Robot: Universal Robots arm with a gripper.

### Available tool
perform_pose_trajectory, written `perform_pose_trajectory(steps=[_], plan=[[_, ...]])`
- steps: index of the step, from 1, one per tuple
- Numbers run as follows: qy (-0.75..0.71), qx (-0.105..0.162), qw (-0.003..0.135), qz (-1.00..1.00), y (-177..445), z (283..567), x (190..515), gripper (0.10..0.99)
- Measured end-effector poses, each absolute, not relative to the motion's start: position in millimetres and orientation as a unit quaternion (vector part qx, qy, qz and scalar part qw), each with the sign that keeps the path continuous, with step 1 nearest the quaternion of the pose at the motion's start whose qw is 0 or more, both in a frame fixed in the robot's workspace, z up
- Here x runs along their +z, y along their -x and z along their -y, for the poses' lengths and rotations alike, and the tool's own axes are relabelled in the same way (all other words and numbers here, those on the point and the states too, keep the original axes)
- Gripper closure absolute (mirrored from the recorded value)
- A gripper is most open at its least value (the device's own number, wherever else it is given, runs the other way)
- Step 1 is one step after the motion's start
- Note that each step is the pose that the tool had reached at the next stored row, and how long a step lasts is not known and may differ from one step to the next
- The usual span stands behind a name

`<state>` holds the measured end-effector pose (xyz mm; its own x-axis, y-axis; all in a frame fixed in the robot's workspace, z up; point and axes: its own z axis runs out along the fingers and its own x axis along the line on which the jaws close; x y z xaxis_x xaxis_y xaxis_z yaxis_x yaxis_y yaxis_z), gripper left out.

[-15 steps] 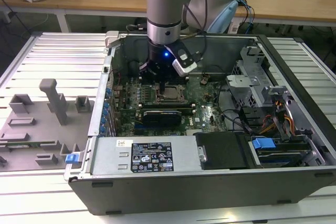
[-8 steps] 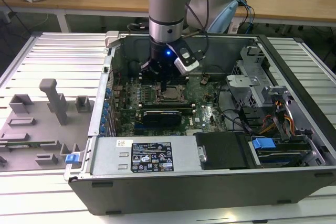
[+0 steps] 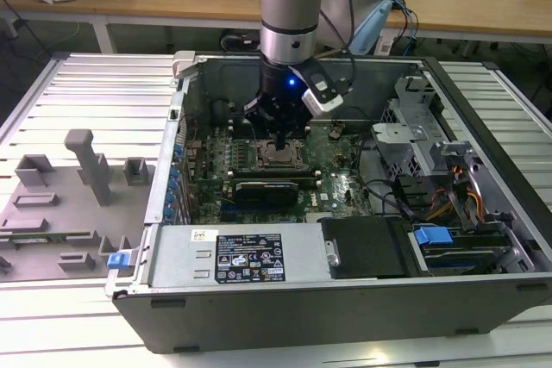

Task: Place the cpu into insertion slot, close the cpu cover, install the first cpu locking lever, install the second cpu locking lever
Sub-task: 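Close the cpu cover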

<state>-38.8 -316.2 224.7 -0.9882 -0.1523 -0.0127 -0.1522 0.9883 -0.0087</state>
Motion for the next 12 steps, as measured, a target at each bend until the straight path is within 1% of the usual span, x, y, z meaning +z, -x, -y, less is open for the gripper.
perform_pose_trajectory(steps=[6,12], plan=[[0.076,-0.008,0.006,-0.997,39,316,242,0.98],[0.076,-0.008,0.006,-0.997,39,316,243,0.98]])
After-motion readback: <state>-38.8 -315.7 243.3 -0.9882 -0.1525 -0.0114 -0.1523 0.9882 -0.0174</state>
